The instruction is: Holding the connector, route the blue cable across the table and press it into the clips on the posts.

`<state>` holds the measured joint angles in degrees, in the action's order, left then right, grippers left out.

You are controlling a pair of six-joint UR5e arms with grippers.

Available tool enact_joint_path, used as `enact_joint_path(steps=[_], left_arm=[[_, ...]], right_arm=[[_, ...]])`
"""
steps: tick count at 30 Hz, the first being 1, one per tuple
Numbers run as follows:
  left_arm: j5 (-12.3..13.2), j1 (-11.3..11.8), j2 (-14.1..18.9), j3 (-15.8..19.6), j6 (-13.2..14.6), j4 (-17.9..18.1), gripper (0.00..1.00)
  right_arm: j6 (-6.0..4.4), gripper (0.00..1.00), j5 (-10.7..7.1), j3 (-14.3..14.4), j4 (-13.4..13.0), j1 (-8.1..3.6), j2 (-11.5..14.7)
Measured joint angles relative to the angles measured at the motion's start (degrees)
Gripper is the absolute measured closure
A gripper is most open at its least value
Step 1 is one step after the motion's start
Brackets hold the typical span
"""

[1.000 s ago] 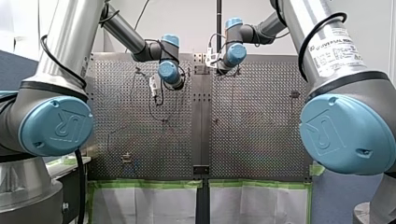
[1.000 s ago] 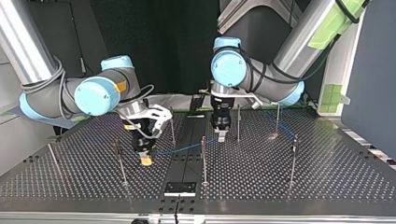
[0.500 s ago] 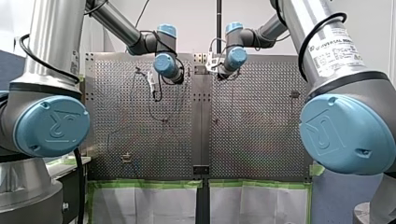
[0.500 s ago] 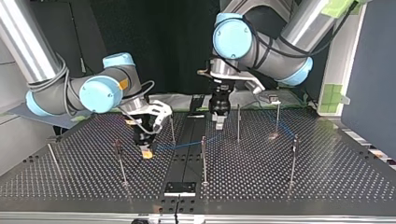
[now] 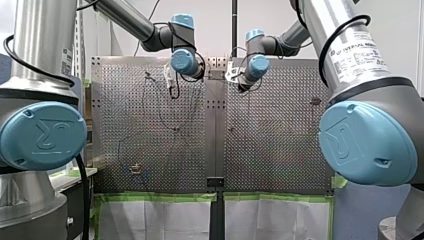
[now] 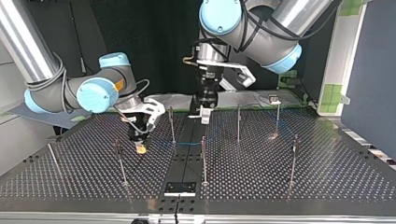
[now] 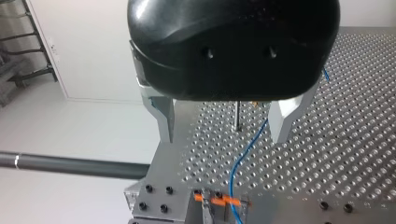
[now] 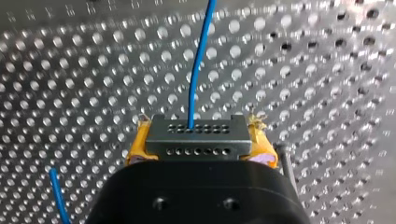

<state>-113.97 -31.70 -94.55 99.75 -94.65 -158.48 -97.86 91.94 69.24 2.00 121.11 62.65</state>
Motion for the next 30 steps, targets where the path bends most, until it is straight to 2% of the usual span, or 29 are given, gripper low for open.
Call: enact_joint_path(steps=[5, 11, 17, 30], left_arm=[[-2.2, -2.4, -0.2, -1.6, 2.4, -0.8, 0.0], [-2.9, -4.7, -1.4, -3.6, 4.1, -2.1, 0.0], [-3.0, -5.9, -3.2, -5.4, 5.3, -3.1, 0.0], [-3.4, -6.9, -4.8, -8.6, 6.2, -4.0, 0.0]], right_arm=[[-0.25, 1.0, 0.01, 0.1, 0.4, -1.18, 0.0], [-0.3, 1.0, 0.07, 0.9, 0.8, -2.27, 0.0], [-0.24, 1.0, 0.16, 1.4, 1.3, -3.43, 0.1], [-0.29, 1.0, 0.5, 3.3, 1.3, -5.2, 0.1]])
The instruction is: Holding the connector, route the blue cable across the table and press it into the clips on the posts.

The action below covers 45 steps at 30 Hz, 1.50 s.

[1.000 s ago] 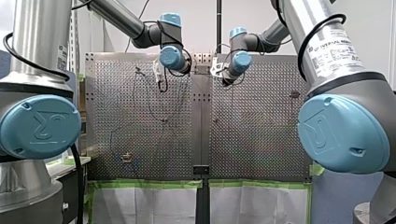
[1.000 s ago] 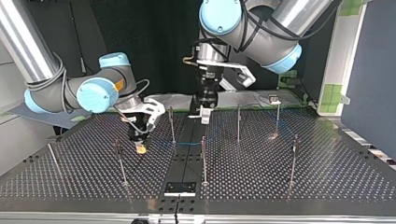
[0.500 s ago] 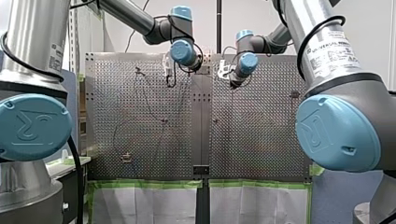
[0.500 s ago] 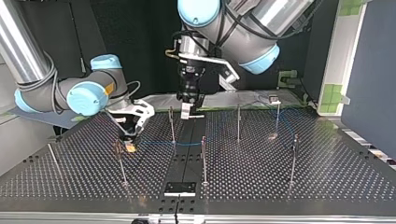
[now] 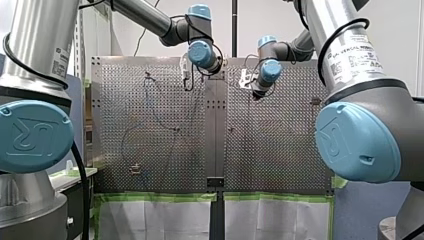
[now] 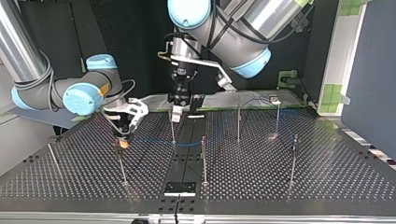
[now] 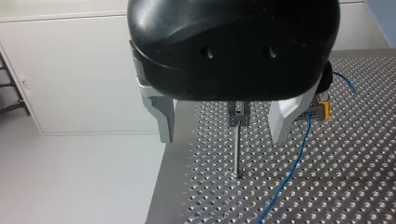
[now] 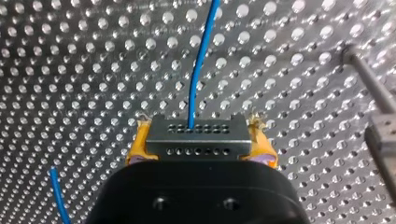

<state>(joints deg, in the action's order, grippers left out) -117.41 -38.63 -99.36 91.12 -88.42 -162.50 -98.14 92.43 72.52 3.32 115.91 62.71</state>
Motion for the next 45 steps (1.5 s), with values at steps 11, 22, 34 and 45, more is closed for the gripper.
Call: enact_joint_path(steps=[11, 22, 34, 45], left_arm=[[-4.5, -0.5, -5.5, -5.5, 2.5, -4.5, 0.0], [-8.9, 0.5, -10.9, -11.3, 4.6, -3.6, 0.0], [-9.3, 1.8, -13.0, -16.7, 5.1, -3.0, 0.0], [-9.3, 2.8, -17.9, -20.5, 5.0, -3.5, 0.0]], right_arm=[[0.83, 1.0, 0.04, 0.2, -0.2, -1.06, 0.0], [2.21, 1.0, 0.12, 0.2, -0.3, -1.2, -0.1], [2.27, 1.0, 0.12, 0.2, -0.3, -1.24, -0.1], [2.43, 1.0, 0.12, 0.1, -0.4, -1.64, -0.1]])
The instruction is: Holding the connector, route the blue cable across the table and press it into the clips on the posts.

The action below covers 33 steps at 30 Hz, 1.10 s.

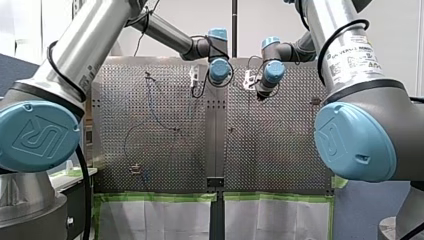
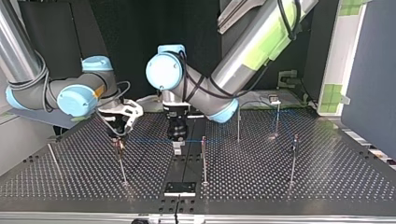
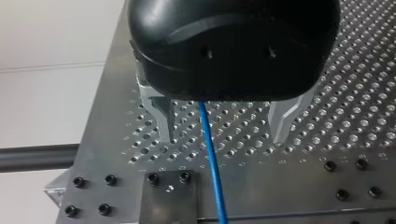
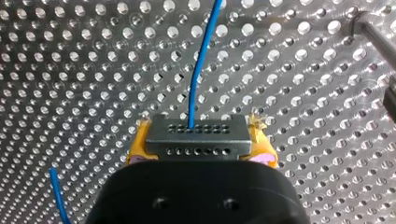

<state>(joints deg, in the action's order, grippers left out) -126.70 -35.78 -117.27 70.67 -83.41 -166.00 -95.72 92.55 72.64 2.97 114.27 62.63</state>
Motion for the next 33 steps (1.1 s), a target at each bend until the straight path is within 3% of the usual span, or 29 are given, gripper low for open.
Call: enact_joint_path(steps=[8, 9, 10, 11, 13, 14, 16, 33], left_arm=[[-0.5, 0.0, -0.4, -0.5, -0.4, -0.3, 0.0], [-0.6, -0.1, -0.4, -0.5, -0.4, -0.3, 0.25], [-0.7, -0.1, -0.4, -0.5, -0.4, -0.3, 0.38], [-0.8, -0.2, -0.4, -0.5, -0.4, -0.4, 0.38], [-0.8, -0.4, -0.4, -0.5, -0.4, -0.4, 0.71], [-0.8, -0.5, -0.4, -0.5, -0.3, -0.5, 0.71], [-0.9, -0.5, -0.4, -0.5, -0.3, -0.5, 0.97], [-3.1, -0.9, -0.4, 0.6, -1.5, -1.2, 1.0]], right_arm=[[0.01, 1.0, 0.0, 0.0, 0.0, -0.23, 0.0], [0.01, 1.0, 0.0, 0.0, 0.0, -0.24, 0.0], [0.01, 1.0, 0.0, 0.0, 0.0, -0.24, 0.0], [0.01, 1.0, 0.0, 0.0, 0.0, -0.24, 0.0], [0.01, 1.0, 0.0, 0.0, 0.0, -0.26, 0.0], [0.01, 1.0, 0.0, 0.0, 0.0, -0.26, 0.0], [0.01, 1.0, 0.0, 0.0, 0.0, -0.26, 0.1], [0.0, 1.0, 0.0, -0.1, 0.0, -0.24, 0.1]])
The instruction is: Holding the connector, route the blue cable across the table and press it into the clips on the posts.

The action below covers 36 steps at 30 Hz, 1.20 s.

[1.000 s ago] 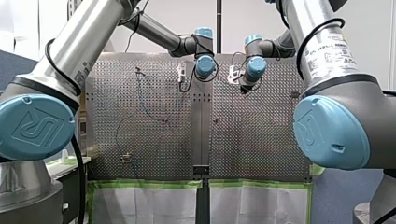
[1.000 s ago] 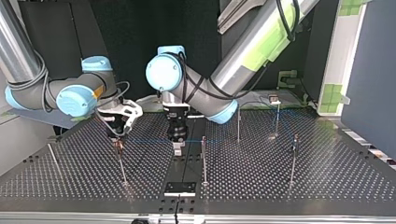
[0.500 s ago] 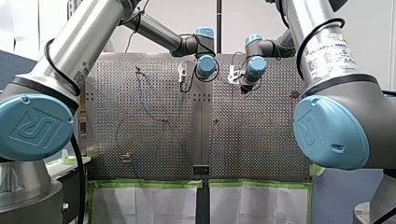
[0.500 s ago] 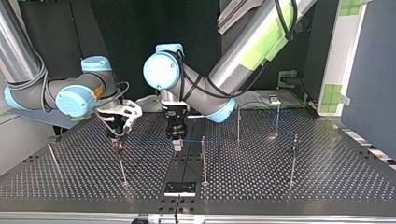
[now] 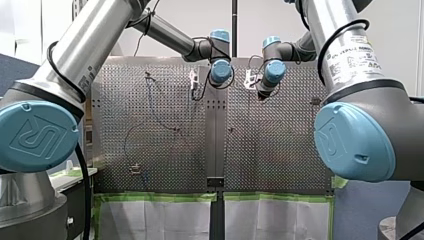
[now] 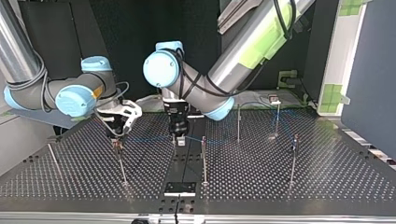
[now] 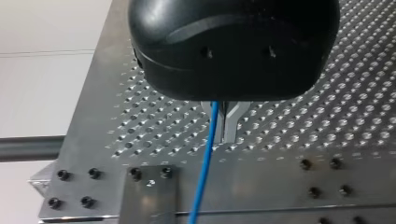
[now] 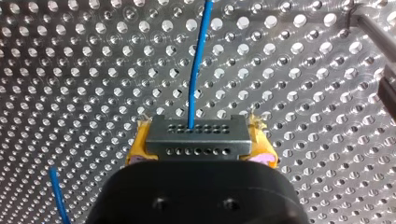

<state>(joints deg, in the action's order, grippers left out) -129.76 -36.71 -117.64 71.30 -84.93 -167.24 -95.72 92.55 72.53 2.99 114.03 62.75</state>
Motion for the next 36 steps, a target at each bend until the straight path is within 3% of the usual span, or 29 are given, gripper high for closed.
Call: enact_joint_path(steps=[10, 17, 29, 36], left_arm=[[-0.1, -1.0, 0.0, 4.6, -0.6, 2.3, 1.0], [0.8, -1.1, -0.1, 8.2, -2.8, 5.5, 1.0], [3.6, -1.5, -3.4, 14.2, -4.8, 11.4, 1.0], [6.2, -2.1, -6.7, 17.6, -6.7, 14.8, 1.0]], right_arm=[[-0.15, 1.0, 0.16, 1.3, 0.0, 0.64, 0.0], [0.15, 1.0, 0.25, 3.5, -0.1, 1.07, 0.0], [1.85, 1.0, 0.45, 7.5, -0.5, 0.54, -0.1], [3.38, 1.0, -0.15, 10.8, -3.2, -0.54, -0.1]])
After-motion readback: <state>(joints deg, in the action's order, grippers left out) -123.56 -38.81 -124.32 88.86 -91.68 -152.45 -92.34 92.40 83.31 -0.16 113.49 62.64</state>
